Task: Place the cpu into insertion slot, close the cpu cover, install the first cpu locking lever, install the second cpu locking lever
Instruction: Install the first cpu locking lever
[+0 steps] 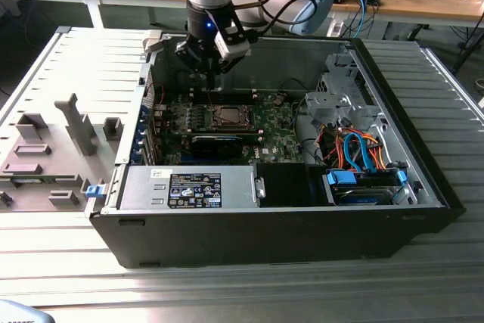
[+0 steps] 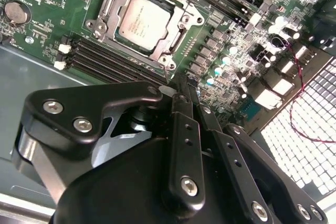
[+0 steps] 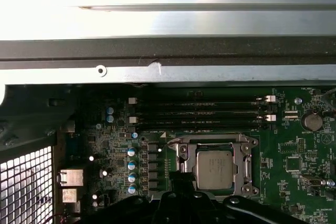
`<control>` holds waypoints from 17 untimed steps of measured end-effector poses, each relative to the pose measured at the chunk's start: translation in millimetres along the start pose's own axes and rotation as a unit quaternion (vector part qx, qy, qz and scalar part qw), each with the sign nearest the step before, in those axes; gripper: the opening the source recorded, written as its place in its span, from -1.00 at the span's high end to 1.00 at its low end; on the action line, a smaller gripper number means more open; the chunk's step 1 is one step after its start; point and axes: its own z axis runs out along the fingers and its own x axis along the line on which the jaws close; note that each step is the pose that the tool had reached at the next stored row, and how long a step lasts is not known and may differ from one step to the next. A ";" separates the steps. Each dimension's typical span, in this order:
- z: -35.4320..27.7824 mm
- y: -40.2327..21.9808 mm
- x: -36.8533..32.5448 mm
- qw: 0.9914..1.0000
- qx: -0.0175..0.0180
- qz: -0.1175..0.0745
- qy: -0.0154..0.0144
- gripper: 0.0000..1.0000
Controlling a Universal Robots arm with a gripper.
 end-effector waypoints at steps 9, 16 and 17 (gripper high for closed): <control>0.0 0.0 5.7 1.000 0.000 0.000 0.000 0.79; -0.1 -0.1 12.4 1.000 0.000 0.000 0.000 0.79; -0.1 -0.1 13.2 1.000 0.000 0.000 0.000 0.79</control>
